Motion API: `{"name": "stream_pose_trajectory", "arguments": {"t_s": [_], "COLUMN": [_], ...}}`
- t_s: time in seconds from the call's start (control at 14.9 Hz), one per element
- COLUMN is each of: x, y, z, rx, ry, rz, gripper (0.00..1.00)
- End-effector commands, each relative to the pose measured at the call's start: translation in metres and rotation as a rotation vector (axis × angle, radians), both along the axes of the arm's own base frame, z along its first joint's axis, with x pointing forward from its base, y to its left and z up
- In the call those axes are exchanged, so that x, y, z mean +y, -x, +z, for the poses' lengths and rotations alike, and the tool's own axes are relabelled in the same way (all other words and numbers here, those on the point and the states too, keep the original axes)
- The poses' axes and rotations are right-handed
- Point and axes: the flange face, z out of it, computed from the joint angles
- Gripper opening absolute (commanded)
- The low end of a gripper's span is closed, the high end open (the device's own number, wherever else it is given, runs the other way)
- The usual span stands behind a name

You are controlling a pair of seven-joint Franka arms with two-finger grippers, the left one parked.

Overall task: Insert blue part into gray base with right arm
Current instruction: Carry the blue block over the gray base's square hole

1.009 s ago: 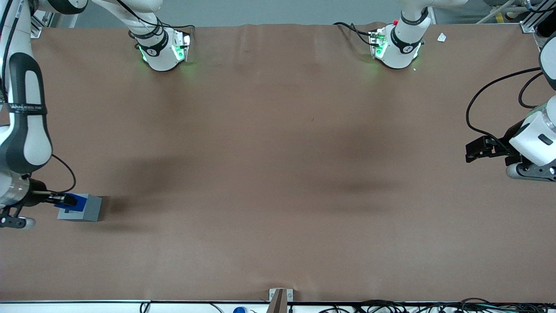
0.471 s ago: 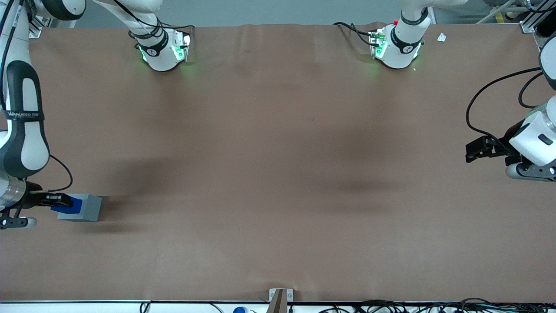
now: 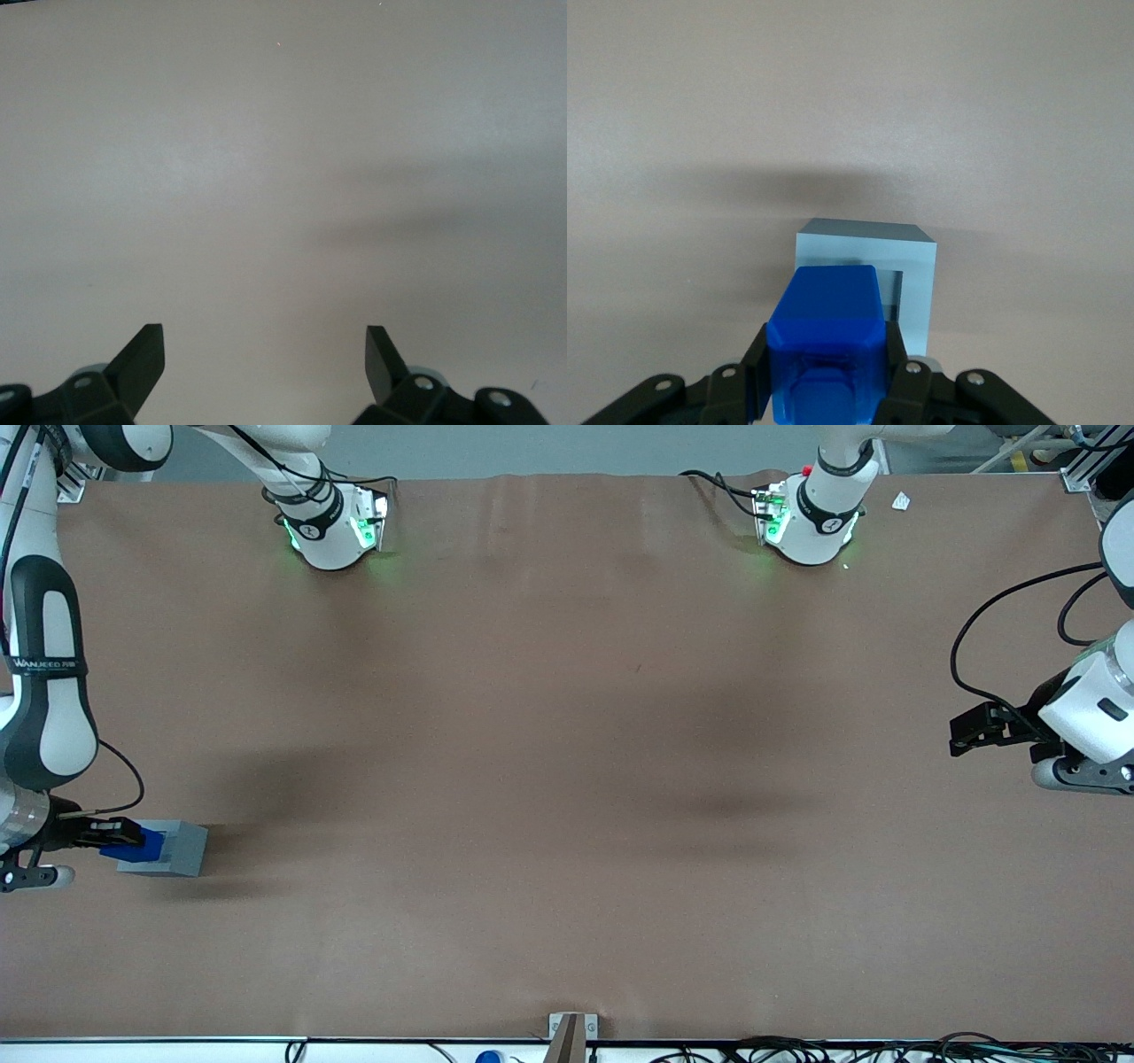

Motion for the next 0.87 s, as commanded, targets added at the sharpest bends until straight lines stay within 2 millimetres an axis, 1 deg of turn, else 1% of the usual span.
{"name": "stream_pose_trajectory", "arguments": {"t_s": [0.0, 0.07, 0.34, 0.54, 0.61, 0.81], "x": [-0.012, -0.012, -0.012, -0.010, -0.008, -0.010], "y": [-0.002, -0.003, -0.003, -0.003, -0.004, -0.003], "z": [-0.006, -0.011, -0.014, -0.020, -0.021, -0.023], "rx": [-0.004, 0.001, 0.005, 0.017, 0.019, 0.022], "ry": [-0.011, -0.012, -0.014, -0.011, -0.010, -0.010], "rz": [-0.032, -0.043, -0.051, -0.111, -0.110, -0.111], "gripper": [0.00, 0.00, 0.00, 0.00, 0.00, 0.00]}}
